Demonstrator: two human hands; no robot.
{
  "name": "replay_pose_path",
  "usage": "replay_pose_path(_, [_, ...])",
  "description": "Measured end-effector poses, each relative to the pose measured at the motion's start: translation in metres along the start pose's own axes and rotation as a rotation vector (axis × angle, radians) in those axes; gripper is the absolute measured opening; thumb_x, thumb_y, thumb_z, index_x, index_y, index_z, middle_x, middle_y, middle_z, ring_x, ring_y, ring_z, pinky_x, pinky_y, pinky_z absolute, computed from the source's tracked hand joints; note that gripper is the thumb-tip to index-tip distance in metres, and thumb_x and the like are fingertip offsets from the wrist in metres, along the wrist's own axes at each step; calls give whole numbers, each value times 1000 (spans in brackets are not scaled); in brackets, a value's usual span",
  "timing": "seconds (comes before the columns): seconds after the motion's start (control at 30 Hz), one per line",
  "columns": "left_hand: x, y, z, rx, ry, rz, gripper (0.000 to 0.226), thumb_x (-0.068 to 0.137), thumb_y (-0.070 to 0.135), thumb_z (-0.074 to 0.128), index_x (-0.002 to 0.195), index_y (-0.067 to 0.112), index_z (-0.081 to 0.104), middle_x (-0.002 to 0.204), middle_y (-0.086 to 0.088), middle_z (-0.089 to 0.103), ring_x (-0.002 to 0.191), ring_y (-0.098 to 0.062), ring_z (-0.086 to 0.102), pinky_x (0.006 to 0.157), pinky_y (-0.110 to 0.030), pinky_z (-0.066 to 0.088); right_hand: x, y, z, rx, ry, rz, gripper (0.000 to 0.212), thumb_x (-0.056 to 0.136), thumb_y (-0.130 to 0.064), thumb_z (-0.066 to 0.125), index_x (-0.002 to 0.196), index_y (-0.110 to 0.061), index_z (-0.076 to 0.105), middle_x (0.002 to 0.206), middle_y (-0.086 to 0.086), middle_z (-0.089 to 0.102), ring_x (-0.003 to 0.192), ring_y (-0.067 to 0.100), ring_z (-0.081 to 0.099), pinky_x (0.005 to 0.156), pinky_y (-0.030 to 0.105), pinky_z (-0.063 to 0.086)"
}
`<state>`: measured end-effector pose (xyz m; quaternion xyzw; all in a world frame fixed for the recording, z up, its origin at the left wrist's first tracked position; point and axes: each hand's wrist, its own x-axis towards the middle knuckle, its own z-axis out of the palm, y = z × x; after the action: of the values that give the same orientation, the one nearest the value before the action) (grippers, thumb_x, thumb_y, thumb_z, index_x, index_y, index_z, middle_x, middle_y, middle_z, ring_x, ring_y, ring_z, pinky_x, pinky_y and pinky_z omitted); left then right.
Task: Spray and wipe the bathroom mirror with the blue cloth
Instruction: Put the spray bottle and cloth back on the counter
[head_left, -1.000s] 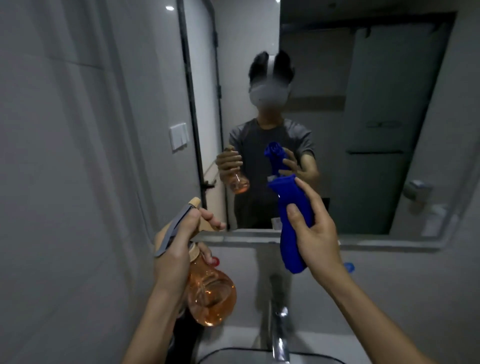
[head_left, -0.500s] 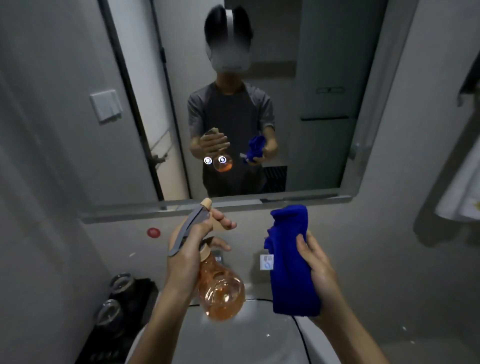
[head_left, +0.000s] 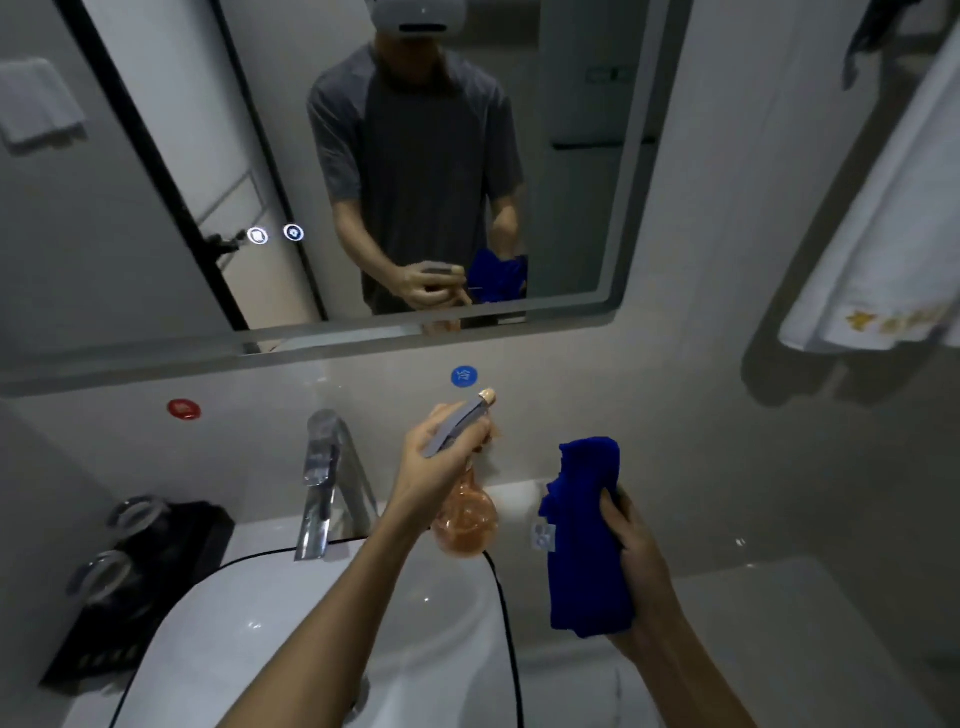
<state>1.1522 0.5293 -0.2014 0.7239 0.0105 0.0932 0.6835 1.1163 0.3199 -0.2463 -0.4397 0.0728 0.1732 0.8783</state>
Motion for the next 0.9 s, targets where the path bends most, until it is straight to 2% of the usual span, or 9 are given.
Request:
replay_pose_path(0.1, [17,-24,16,-82,-23,-75,27,86,6,72,112,0,69,97,-16,70,75,-6,70,65,-18,53,7,3,-16,41,60,44,45,88,-33,58,130,-17,58,117,22,68,81,33,65,66,38,53])
replay_pose_path(0.2, [34,-49,29,-79,-19,-108,33,76,20,78,107,10,73,92,-2,78,83,-10,73,71,-24,55,18,10,-28,56,111,71,54,84,-35,71,132,-14,56,120,24,67,86,36,64,68,40,52])
replay_pose_path(0.27, [46,-66,35,-50,9,-137,32,74,23,81,104,14,74,93,3,79,86,-11,73,75,-27,57,26,15,-34,60,137,91,53,84,-33,66,132,-12,56,121,22,68,90,36,64,71,40,52])
replay_pose_path(0.43, [76,-98,49,-69,64,-225,22,76,3,82,93,17,76,77,15,78,70,0,71,63,-18,54,42,24,-44,26,214,112,56,80,-33,62,133,-17,55,115,18,72,92,38,65,72,41,51])
replay_pose_path(0.53, [89,-117,52,-103,62,-249,21,79,-3,78,96,8,76,76,13,78,71,-1,72,65,-18,54,51,30,-52,-4,227,145,56,81,-36,62,134,-20,55,116,16,72,96,38,67,72,40,53])
replay_pose_path(0.63, [98,-136,56,-80,16,-242,20,82,5,79,97,18,80,93,6,80,86,-12,74,73,-28,57,60,35,-58,-12,257,162,67,78,-38,67,140,-19,50,118,15,71,97,37,69,71,39,56])
replay_pose_path(0.77, [110,-154,63,-102,-8,-308,20,81,13,81,100,20,80,97,-4,79,84,-19,70,70,-29,53,74,40,-61,-50,317,175,109,47,-53,94,141,-20,50,118,17,71,105,43,66,80,46,54])
replay_pose_path(0.8, [113,-157,65,-110,-19,-318,21,81,12,80,101,19,80,97,-5,79,83,-18,70,69,-28,52,78,41,-63,-42,324,168,110,44,-53,95,140,-20,51,118,16,71,107,43,66,83,48,53])
replay_pose_path(0.9, [120,-166,67,-120,-60,-332,22,83,7,77,103,15,79,96,-3,78,81,-14,69,69,-25,51,81,44,-70,22,339,168,90,60,-40,91,139,-19,54,120,17,70,110,43,65,93,52,50])
